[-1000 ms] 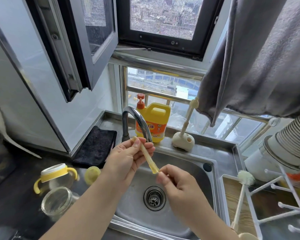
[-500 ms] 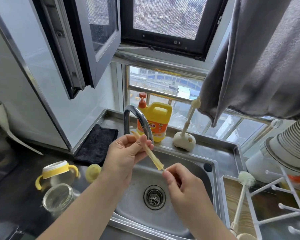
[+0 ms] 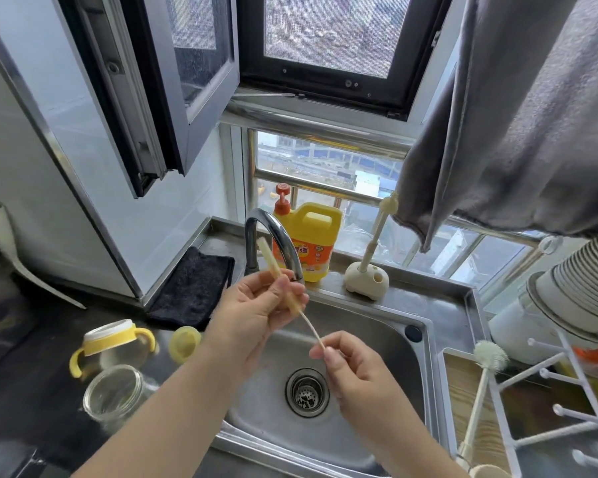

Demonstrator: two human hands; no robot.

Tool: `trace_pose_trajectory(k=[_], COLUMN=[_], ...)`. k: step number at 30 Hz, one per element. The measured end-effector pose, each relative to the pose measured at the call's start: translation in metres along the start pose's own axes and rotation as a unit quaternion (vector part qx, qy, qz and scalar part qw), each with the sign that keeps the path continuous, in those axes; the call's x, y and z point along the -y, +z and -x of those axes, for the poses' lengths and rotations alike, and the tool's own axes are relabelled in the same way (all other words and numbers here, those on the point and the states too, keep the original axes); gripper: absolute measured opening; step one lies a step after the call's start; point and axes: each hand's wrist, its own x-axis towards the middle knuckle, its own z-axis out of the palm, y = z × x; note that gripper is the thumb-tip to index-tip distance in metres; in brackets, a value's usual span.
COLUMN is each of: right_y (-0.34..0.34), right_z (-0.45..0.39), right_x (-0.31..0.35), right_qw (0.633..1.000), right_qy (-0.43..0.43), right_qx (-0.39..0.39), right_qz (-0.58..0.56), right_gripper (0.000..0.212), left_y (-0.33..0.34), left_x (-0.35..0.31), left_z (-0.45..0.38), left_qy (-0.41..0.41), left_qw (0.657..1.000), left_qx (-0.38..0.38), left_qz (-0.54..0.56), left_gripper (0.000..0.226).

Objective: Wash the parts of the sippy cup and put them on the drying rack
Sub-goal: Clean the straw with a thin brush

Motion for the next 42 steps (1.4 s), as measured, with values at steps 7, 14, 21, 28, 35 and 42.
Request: trace_pose_trajectory(k=[7,14,21,28,35,42], right_y=[-0.021,-0.031,-0.04,-0.032,-0.031,-0.055], right_z=[0.006,0.007,0.014,0.014,0.01,0.014], right_x=[-0.004,-0.012,-0.026,-0.055,-0.086,-0.089], right_qw=[0.995,0.988,0.99,0.99,0.979,0.963], right_qy=[-0.024,-0.015,0.024,0.127,0.168,0.204], right_qx=[0.03,0.022,0.008,-0.045,-0.084,-0.177], right_qz=[0.096,0.153,0.141,0.044,0.08,-0.018], right_gripper=[0.021,0.023,0.021,0.018,0.018,0.017], left_y=[-0.016,-0.026,-0.052,-0.062,-0.069,-0.062], left_x=[-0.005,0.005,0.019,0.057,0.086,0.104], left_z=[-0.013,-0.023,-0.033,-0.013,-0.013,-0.016], left_qy=[-0.027,-0.052,-0.056,-0.173,-0.223,-0.25], left_qw=[0.997,0.99,0.982,0.969,0.948,0.94], left_qx=[-0.063,-0.123,-0.178,-0.104,-0.097,-0.063], left_qz=[0.026,0.046,0.006,-0.141,-0.204,-0.225], left_gripper=[0.012,0.007,0.01,0.009,0.011,0.013])
